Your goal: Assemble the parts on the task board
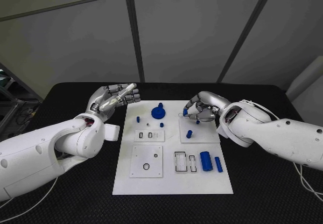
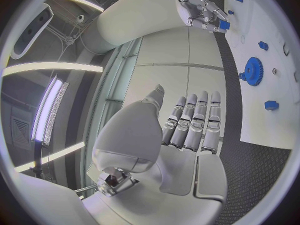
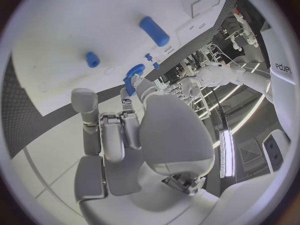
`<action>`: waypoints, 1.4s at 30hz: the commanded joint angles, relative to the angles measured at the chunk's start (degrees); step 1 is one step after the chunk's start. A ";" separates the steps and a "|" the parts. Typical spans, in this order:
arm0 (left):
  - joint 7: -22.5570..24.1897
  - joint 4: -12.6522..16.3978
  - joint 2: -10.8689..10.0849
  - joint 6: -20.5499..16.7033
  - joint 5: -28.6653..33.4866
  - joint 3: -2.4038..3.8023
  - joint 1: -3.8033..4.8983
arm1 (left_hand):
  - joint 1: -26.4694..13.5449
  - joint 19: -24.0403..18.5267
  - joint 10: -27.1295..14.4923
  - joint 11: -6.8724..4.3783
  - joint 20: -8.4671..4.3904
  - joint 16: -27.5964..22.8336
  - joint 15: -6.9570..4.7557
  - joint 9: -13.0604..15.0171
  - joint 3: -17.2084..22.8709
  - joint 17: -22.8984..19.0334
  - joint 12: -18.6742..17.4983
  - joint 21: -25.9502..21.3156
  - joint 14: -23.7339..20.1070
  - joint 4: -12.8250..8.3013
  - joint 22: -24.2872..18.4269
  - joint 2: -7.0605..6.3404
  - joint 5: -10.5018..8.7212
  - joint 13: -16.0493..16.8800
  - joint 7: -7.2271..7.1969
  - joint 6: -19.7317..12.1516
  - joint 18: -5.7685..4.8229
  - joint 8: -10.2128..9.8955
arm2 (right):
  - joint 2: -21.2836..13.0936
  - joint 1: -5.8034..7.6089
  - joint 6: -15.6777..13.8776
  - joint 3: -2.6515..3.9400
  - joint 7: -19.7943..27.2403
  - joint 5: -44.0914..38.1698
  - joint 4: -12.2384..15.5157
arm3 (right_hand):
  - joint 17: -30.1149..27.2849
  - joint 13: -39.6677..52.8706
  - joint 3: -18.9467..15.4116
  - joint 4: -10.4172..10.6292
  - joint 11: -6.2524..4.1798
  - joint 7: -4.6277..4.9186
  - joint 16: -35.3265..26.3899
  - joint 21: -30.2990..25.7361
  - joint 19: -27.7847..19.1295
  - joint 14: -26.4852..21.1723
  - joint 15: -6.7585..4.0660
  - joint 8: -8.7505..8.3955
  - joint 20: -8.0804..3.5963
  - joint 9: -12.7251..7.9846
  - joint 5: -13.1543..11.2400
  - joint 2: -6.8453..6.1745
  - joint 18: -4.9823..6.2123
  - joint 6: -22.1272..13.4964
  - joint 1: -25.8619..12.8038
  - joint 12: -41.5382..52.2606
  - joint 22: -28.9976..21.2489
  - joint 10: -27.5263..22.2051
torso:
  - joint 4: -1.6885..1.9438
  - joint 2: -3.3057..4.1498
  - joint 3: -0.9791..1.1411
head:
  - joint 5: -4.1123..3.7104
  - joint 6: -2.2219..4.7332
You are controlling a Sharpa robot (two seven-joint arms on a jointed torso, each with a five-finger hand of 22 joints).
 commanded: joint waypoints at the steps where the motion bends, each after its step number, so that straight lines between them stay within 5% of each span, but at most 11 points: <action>1: 0.16 0.08 0.03 0.27 0.10 0.04 0.10 | 0.05 -0.14 0.03 0.24 -0.15 -0.24 0.02 -0.06 -0.05 0.00 -0.23 -0.11 -0.17 -0.28 -0.05 0.56 0.07 -0.05 3.47 -0.28 -0.97 -0.29 | 1.35 0.17 -0.81 0.08 -1.12 -2.10 1.09 | 12.47 6.16 0.31 -0.10 -0.41 0.00 0.36 0.29 0.52 5.47 -0.41 -0.34 0.03 0.06 0.00 -0.18 -0.64 0.52 -0.06 0.23 0.21 0.30 | -0.09 0.01 0.06 | 0.89 0.08; 6: 0.14 -0.03 0.18 0.27 0.10 0.04 0.10 | 0.05 -0.14 0.03 0.24 -0.15 -0.24 0.02 -0.06 -0.05 0.00 -0.23 -0.11 -0.17 -0.28 -0.05 0.56 0.07 -0.05 3.47 -0.28 -0.97 -0.29 | 4.37 0.22 -0.14 0.10 -1.20 -2.72 0.85 | 12.45 6.13 0.28 -0.10 -0.40 0.02 0.35 0.30 0.53 5.47 -0.41 -0.40 0.02 0.07 -0.03 -0.25 -0.64 0.49 -0.13 0.20 0.22 0.28 | -0.13 0.02 0.00 | 1.40 0.06; 12: 0.12 0.12 0.35 0.32 0.10 0.04 0.12 | 0.05 -0.14 0.03 0.24 -0.15 -0.24 0.02 -0.06 -0.05 0.00 -0.23 -0.11 -0.17 -0.28 -0.05 0.56 0.07 -0.05 3.47 -0.28 -0.97 -0.29 | 7.52 0.23 0.98 0.08 -1.28 -2.93 -0.83 | 12.47 6.15 0.24 -0.09 -0.38 0.05 0.36 0.30 0.53 5.48 -0.41 -0.46 0.02 0.07 -0.08 -0.31 -0.64 0.45 -0.19 0.22 0.22 0.29 | 0.27 0.07 -0.09 | 1.90 -0.58; 15: 0.10 0.12 0.36 0.29 0.10 0.04 0.13 | 0.05 -0.14 0.03 0.24 -0.15 -0.24 0.02 -0.06 -0.05 0.00 -0.23 -0.11 -0.17 -0.28 -0.05 0.56 0.07 -0.05 3.47 -0.28 -0.97 -0.29 | 8.68 0.20 1.38 0.05 -1.26 -3.96 -1.52 | 12.45 6.08 0.25 -0.09 -0.38 0.05 0.35 0.27 0.51 5.47 -0.40 -0.47 0.02 0.08 -0.08 -0.31 -0.63 0.45 -0.19 0.16 0.17 0.25 | 0.18 0.06 0.05 | 2.34 -0.86; 25: -0.46 0.29 0.34 0.51 0.10 0.04 0.14 | 0.07 -0.12 0.03 0.25 -0.14 -0.29 0.03 -0.07 -0.03 -0.01 -0.25 -0.11 -0.20 -0.32 -0.05 0.56 0.06 -0.05 3.46 -0.44 -0.97 -0.34 | 11.33 -0.06 1.68 -0.35 -1.59 -9.74 -2.00 | 12.39 6.07 0.30 -0.10 -0.38 0.04 0.32 0.29 0.52 5.46 -0.40 -0.51 0.02 0.08 -0.06 -0.24 -0.64 0.43 -0.17 0.14 0.21 0.23 | 0.00 0.00 0.04 | 3.13 -1.51; 33: -0.74 0.38 0.57 0.61 0.10 0.05 0.14 | 0.08 -0.13 -0.11 0.29 -0.12 -0.50 0.11 -0.11 -0.03 -0.07 -0.35 -0.13 -0.53 -0.40 -0.07 0.51 0.06 -0.07 3.47 -0.73 -1.00 -0.48 | 12.47 -0.46 2.37 -2.23 -1.87 -12.18 -1.87 | 12.43 6.05 0.30 -0.11 -0.37 0.05 0.34 0.27 0.50 5.47 -0.40 -0.54 0.02 0.08 -0.04 -0.26 -0.64 0.41 -0.18 0.13 0.17 0.22 | 0.17 0.09 0.08 | 3.33 -1.76; 42: -0.71 0.35 0.53 0.55 0.10 0.05 0.15 | 0.09 -0.14 -0.12 0.29 -0.12 -0.52 0.12 -0.10 -0.02 -0.08 -0.36 -0.14 -0.57 -0.41 -0.07 0.52 0.06 -0.07 3.47 -0.63 -1.01 -0.48 | 12.76 -1.30 3.42 -2.74 -2.62 -13.68 -1.93 | 12.37 6.02 0.30 -0.10 -0.37 0.06 0.31 0.24 0.48 5.45 -0.40 -0.55 0.02 0.09 -0.05 -0.26 -0.63 0.41 -0.20 0.10 0.11 0.19 | 0.08 0.05 0.02 | 3.57 -1.95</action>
